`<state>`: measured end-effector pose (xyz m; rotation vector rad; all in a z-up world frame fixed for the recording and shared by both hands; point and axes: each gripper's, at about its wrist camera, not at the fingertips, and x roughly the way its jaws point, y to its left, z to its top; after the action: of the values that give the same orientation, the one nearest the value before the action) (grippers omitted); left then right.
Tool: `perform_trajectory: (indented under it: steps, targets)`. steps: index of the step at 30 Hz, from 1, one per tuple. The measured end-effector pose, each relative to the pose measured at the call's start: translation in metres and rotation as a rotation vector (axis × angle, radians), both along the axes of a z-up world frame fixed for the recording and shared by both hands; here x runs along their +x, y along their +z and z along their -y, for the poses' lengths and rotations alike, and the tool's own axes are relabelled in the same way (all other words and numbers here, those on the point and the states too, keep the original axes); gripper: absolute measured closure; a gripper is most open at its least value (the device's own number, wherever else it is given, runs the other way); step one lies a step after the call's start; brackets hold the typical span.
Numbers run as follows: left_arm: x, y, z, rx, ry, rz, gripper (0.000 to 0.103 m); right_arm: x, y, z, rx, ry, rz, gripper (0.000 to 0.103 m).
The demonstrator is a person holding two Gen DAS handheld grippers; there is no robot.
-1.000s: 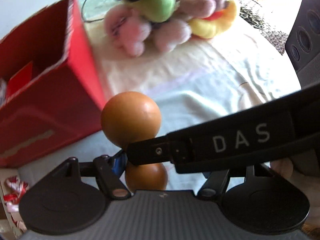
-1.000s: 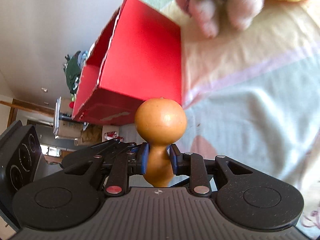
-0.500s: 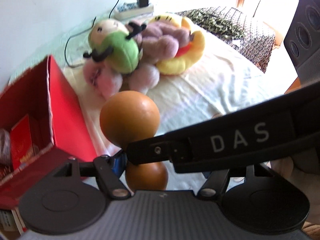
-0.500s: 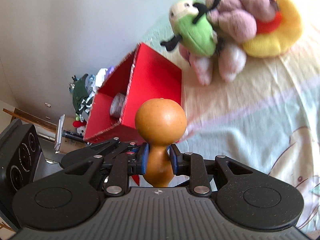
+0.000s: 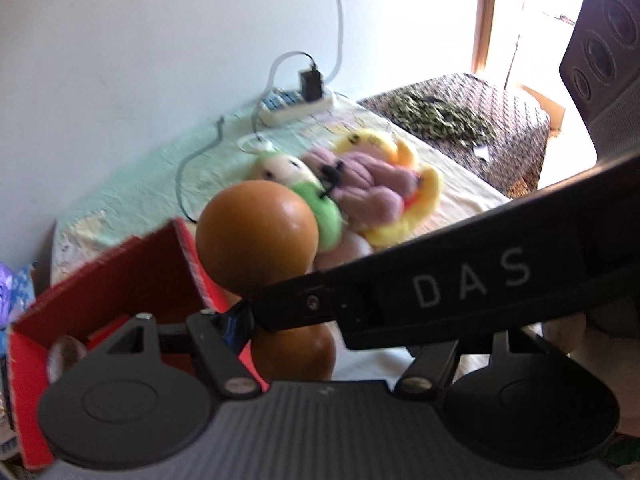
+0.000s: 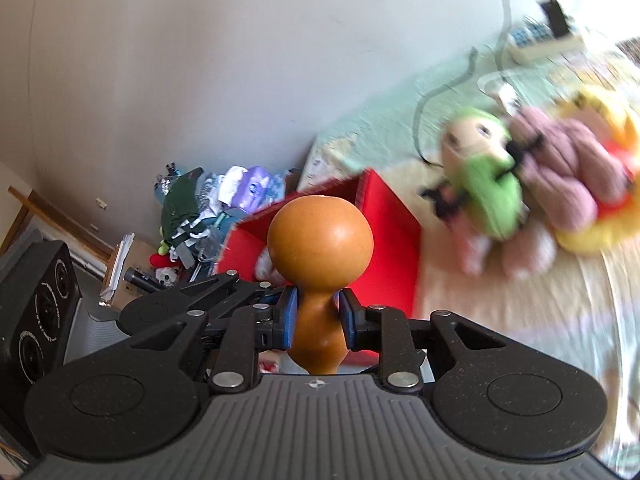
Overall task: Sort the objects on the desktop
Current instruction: 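Lift the gourd with the right gripper and carry it over the red box, then lower the gourd into the red box beside the gift box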
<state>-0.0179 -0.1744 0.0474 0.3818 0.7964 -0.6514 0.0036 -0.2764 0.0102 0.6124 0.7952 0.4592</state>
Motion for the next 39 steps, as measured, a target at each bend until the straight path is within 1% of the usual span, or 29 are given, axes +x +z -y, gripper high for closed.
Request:
perform_trajectory:
  steps: [4, 7, 9, 16, 20, 24, 27, 31, 33, 34, 35, 39]
  targets:
    - [0.02, 0.011, -0.024, 0.002, 0.027, 0.029, 0.032, 0.019, 0.017, -0.02, -0.044, 0.043, 0.036, 0.077]
    - [0.039, 0.009, -0.04, 0.004, 0.05, 0.026, 0.032, 0.036, 0.021, -0.038, -0.074, 0.073, 0.045, 0.077]
    - [0.052, 0.005, -0.051, 0.004, 0.066, 0.01, 0.032, 0.048, 0.021, -0.047, -0.085, 0.092, 0.037, 0.077]
    - [0.089, -0.022, -0.078, 0.006, 0.097, -0.078, 0.032, 0.087, 0.003, -0.077, -0.109, 0.13, -0.048, 0.077]
    - [0.103, -0.038, -0.087, 0.018, 0.091, -0.121, 0.032, 0.1, -0.004, -0.092, -0.154, 0.138, -0.076, 0.077]
    - [0.12, -0.054, -0.096, 0.008, 0.088, -0.181, 0.032, 0.116, -0.017, -0.101, -0.162, 0.136, -0.131, 0.078]
    - [0.128, -0.062, -0.103, 0.0, 0.079, -0.209, 0.032, 0.124, -0.023, -0.106, -0.17, 0.133, -0.16, 0.078]
    - [0.141, -0.077, -0.111, -0.014, 0.063, -0.269, 0.034, 0.134, -0.035, -0.114, -0.206, 0.121, -0.217, 0.078]
    - [0.144, -0.083, -0.112, -0.008, 0.052, -0.283, 0.034, 0.138, -0.041, -0.119, -0.236, 0.106, -0.247, 0.079]
    - [0.146, -0.085, -0.113, -0.007, 0.048, -0.286, 0.034, 0.139, -0.043, -0.121, -0.25, 0.102, -0.258, 0.083]
    - [0.147, -0.087, -0.115, -0.006, 0.044, -0.288, 0.034, 0.141, -0.046, -0.123, -0.253, 0.104, -0.267, 0.085]
    - [0.153, -0.094, -0.12, -0.003, 0.047, -0.304, 0.031, 0.146, -0.052, -0.126, -0.255, 0.088, -0.296, 0.085]
